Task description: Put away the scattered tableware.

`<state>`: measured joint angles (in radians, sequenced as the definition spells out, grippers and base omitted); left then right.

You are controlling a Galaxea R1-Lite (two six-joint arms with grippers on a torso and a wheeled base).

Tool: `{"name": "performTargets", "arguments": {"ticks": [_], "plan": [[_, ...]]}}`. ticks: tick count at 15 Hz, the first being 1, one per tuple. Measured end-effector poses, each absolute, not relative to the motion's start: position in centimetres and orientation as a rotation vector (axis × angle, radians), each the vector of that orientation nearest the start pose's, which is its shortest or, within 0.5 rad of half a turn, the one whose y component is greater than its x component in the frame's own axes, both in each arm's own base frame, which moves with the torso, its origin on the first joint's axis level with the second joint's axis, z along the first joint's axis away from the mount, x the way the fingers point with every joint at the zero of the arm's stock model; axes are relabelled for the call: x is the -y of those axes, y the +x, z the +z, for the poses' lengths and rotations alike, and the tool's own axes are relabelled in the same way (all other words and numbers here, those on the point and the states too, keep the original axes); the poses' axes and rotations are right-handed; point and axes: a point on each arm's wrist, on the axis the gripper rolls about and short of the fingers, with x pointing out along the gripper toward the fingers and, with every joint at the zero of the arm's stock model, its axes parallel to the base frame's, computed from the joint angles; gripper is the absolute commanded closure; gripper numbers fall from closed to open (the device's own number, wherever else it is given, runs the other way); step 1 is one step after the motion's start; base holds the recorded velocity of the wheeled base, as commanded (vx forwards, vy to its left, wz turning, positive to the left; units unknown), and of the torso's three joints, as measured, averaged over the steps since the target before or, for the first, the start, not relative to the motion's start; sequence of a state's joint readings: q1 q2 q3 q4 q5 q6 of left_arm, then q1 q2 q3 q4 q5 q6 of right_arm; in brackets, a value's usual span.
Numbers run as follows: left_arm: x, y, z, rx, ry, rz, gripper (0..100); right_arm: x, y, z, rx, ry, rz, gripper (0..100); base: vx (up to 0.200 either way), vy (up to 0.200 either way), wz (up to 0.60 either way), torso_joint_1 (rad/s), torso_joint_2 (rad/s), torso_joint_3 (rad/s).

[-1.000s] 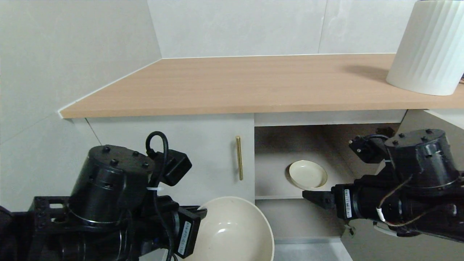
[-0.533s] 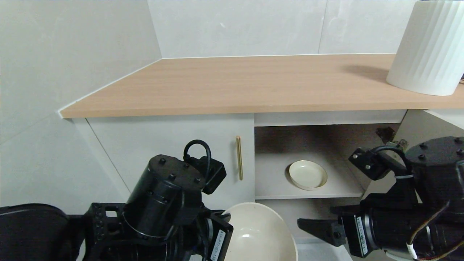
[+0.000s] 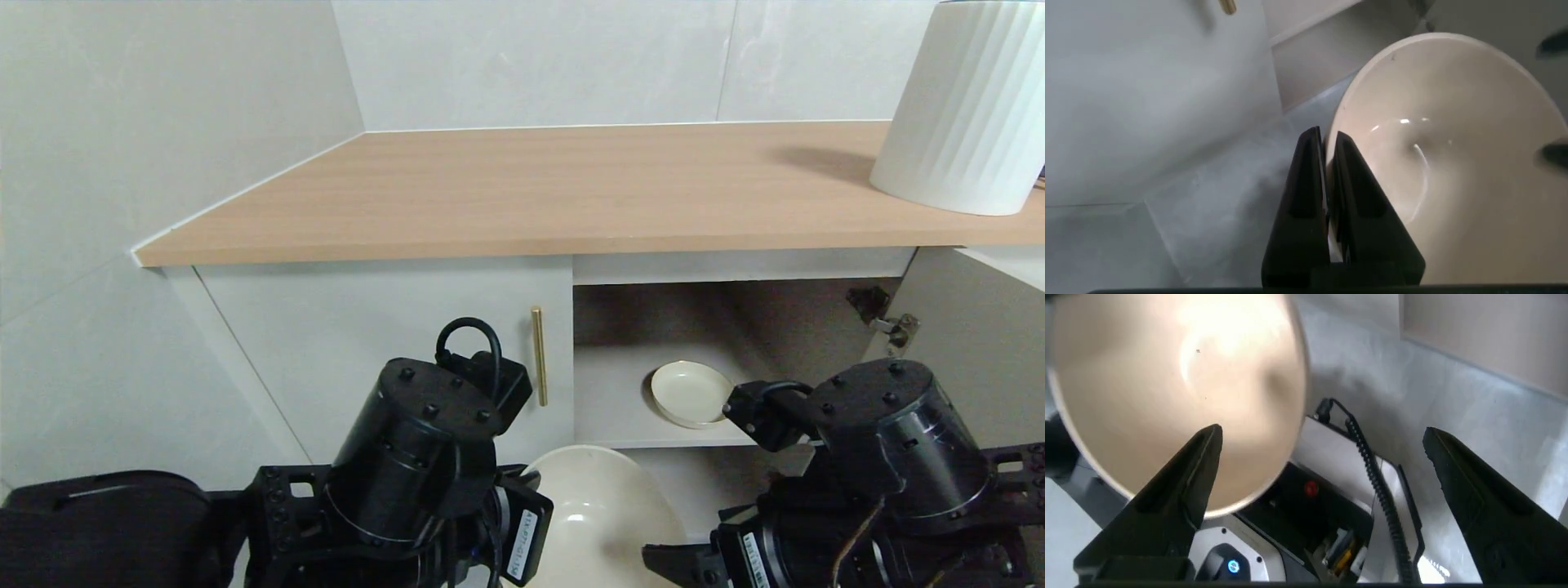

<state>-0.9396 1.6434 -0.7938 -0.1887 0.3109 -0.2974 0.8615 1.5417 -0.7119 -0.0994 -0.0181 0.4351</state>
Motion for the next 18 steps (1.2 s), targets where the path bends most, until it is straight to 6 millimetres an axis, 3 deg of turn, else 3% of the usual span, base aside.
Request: {"name": "performTargets", "arguments": {"ticks": [1, 2, 17, 18], "plan": [[21.75, 16.74, 15.52, -0.625, 0.111, -0.515, 100, -18.39, 15.85, 15.15, -0.841, 0.070, 0.632, 0, 0.000, 0.000, 0.00, 0.000, 0.00, 0.000], [21.78, 16.76, 15.49, -0.625, 0.111, -0.514, 100, -18.49, 15.93, 14.99, -0.846, 0.067, 0.630, 100, 0.000, 0.000, 0.00, 0.000, 0.00, 0.000], [21.77, 16.69, 15.19, -0.634, 0.121, -0.514, 100, -18.74, 16.15, 14.72, -0.847, 0.068, 0.627, 100, 0.000, 0.000, 0.00, 0.000, 0.00, 0.000], [21.71, 16.66, 15.10, -0.635, 0.126, -0.510, 0, -18.74, 16.15, 14.69, -0.848, 0.068, 0.627, 100, 0.000, 0.000, 0.00, 0.000, 0.00, 0.000]]}}
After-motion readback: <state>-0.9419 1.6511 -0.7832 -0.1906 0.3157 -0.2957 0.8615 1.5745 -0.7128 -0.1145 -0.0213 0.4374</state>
